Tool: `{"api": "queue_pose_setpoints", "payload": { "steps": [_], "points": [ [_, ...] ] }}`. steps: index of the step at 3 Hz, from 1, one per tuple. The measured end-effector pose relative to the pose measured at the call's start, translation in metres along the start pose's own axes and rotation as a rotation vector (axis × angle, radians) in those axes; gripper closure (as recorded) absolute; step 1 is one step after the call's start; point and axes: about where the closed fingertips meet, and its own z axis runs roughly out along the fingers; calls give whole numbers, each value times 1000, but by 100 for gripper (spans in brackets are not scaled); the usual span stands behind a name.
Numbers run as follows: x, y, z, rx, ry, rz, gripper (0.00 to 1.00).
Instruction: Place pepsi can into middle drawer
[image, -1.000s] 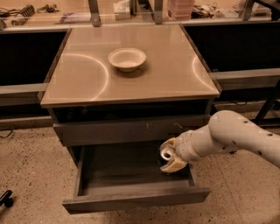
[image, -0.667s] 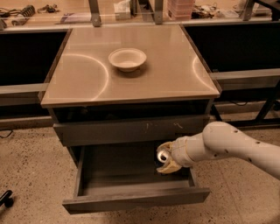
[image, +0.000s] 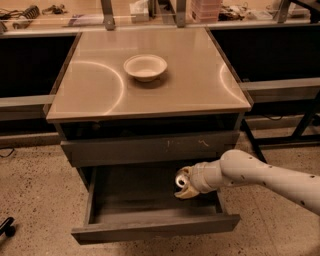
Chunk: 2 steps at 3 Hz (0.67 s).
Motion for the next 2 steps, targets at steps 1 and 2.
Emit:
{"api": "queue_pose_setpoints", "payload": {
  "steps": [1,2],
  "points": [
    [25,-2,28,-24,20,34,100],
    [43,-6,52,-50,32,61,100]
  ]
}}
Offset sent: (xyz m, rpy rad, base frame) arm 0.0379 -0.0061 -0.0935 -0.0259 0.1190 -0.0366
